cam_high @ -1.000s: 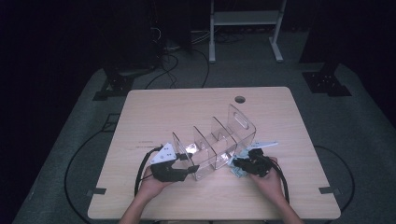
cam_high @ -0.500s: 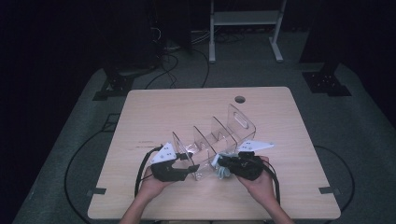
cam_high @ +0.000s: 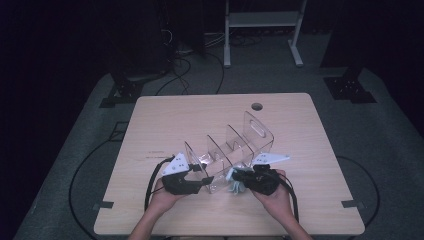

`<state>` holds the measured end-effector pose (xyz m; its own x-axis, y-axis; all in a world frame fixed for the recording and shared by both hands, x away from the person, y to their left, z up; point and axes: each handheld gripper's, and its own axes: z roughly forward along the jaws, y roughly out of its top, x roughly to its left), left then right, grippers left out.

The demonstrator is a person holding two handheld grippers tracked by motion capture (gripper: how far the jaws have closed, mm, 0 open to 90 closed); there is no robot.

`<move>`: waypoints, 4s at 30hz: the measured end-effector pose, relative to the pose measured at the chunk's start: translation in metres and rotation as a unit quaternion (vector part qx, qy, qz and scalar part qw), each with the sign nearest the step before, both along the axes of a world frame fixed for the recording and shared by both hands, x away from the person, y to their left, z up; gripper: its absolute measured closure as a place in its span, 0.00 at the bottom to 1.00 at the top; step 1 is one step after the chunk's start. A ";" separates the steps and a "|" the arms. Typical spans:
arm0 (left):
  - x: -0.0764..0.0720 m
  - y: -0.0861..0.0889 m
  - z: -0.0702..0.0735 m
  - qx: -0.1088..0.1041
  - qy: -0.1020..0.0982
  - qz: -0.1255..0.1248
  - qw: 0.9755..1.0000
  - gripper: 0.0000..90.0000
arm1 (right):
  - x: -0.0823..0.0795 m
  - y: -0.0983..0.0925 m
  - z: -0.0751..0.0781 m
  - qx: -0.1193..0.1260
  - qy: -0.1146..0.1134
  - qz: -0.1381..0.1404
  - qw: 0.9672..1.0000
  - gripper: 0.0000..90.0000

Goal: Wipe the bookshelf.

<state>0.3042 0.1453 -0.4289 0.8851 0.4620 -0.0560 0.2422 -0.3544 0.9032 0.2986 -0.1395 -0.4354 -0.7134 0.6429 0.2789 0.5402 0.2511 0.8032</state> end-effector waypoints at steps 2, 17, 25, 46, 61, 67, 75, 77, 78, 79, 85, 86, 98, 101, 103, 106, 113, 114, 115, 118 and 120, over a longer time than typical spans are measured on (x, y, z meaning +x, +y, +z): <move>0.000 0.000 0.000 0.001 0.000 0.000 1.000 0.51 | 0.002 0.003 -0.011 -0.013 0.011 0.001 1.000 0.92; 0.000 0.001 0.000 0.002 0.000 0.000 1.000 0.51 | 0.013 0.012 -0.045 -0.058 0.053 0.004 0.997 0.92; 0.001 0.001 0.000 0.003 0.000 0.000 1.000 0.51 | 0.010 0.008 -0.029 -0.032 0.033 0.005 0.999 0.92; 0.000 0.001 0.000 0.003 0.001 -0.001 1.000 0.51 | 0.013 0.008 -0.038 -0.038 0.054 0.006 0.998 0.92; 0.001 0.001 0.000 0.000 0.002 -0.002 1.000 0.51 | 0.013 0.003 -0.026 -0.013 0.044 0.008 0.999 0.91; 0.001 0.001 0.000 -0.002 0.005 0.000 1.000 0.51 | 0.018 0.007 -0.044 -0.035 0.071 0.011 0.997 0.91; 0.001 0.002 0.001 -0.001 0.007 -0.001 1.000 0.51 | 0.015 0.005 -0.036 -0.019 0.056 0.010 0.998 0.91; 0.001 0.002 0.001 0.000 0.008 -0.001 1.000 0.51 | 0.018 0.010 -0.054 -0.055 0.078 0.010 0.995 0.91; 0.001 0.002 0.001 0.000 0.008 -0.001 1.000 0.51 | 0.019 0.009 -0.056 -0.049 0.081 0.010 0.995 0.92; 0.001 0.002 0.001 0.000 0.008 -0.001 1.000 0.51 | 0.019 0.008 -0.052 -0.044 0.083 0.009 0.996 0.92; 0.001 0.002 0.001 -0.002 0.008 -0.004 1.000 0.51 | 0.016 0.008 -0.045 -0.040 0.063 0.007 0.997 0.92; 0.001 0.002 0.001 -0.001 0.008 -0.004 1.000 0.51 | 0.017 0.009 -0.049 -0.049 0.069 0.008 0.996 0.92; 0.001 0.003 0.001 0.000 0.009 -0.003 1.000 0.51 | 0.015 0.009 -0.052 -0.064 0.052 0.000 0.997 0.91; 0.001 0.003 0.001 -0.001 0.008 -0.003 1.000 0.51 | 0.014 0.008 -0.048 -0.054 0.051 0.000 0.997 0.92; 0.001 0.003 0.001 -0.001 0.008 -0.003 1.000 0.51 | 0.012 0.005 -0.038 -0.040 0.039 0.002 0.998 0.92; 0.001 0.003 0.001 0.000 0.008 -0.004 1.000 0.51 | 0.010 -0.003 -0.032 -0.012 0.050 0.000 0.999 0.92; 0.001 0.003 0.001 0.000 0.008 -0.004 1.000 0.51 | 0.005 -0.007 -0.026 -0.009 0.040 0.001 0.999 0.91; 0.001 0.003 0.001 0.001 0.008 -0.004 1.000 0.51 | 0.006 -0.009 -0.027 -0.009 0.043 0.000 0.999 0.92; 0.001 0.003 0.001 0.001 0.008 -0.005 1.000 0.51 | 0.007 -0.010 -0.028 -0.011 0.046 -0.001 0.999 0.92; 0.001 0.003 0.002 0.001 0.008 -0.005 1.000 0.51 | 0.010 -0.014 -0.030 -0.010 0.053 -0.007 0.999 0.91; 0.001 0.002 0.001 0.001 0.008 -0.003 1.000 0.51 | 0.009 -0.019 -0.026 0.008 0.053 -0.011 0.998 0.91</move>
